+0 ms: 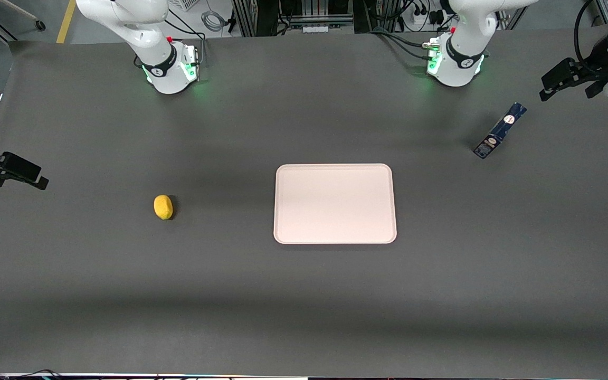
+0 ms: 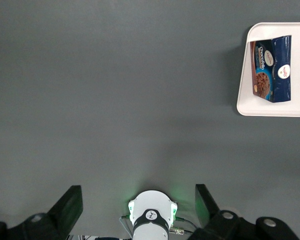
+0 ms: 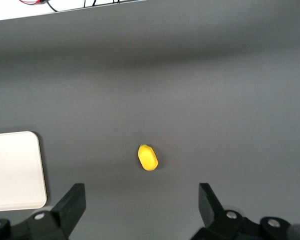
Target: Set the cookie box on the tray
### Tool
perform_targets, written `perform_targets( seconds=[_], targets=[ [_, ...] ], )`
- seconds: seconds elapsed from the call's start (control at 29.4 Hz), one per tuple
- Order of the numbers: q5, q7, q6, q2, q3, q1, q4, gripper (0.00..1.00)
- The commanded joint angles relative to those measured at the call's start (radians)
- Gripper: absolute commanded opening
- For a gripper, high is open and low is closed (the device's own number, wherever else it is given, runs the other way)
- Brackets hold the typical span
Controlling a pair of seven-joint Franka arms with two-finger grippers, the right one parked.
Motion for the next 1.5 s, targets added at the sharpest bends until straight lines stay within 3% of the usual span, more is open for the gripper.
perform_targets(
  seconds=[0.0,1.02,1.19,1.4,1.46],
  targets=[
    [0.012,0.013,-0.019,-0.004,-0.001,-0.002,0.004,1.00],
    [0.030,0.028,-0.086,-0.018,0.009,0.000,0.022,1.00],
    [0.085,0.129,-0.158,-0.032,0.013,0.003,0.045,1.00],
    [0.102,0.284,-0.260,-0.092,0.101,0.003,0.067,1.00],
    [0.139,0.336,-0.297,-0.124,0.117,0.004,0.062,1.00]
  ],
)
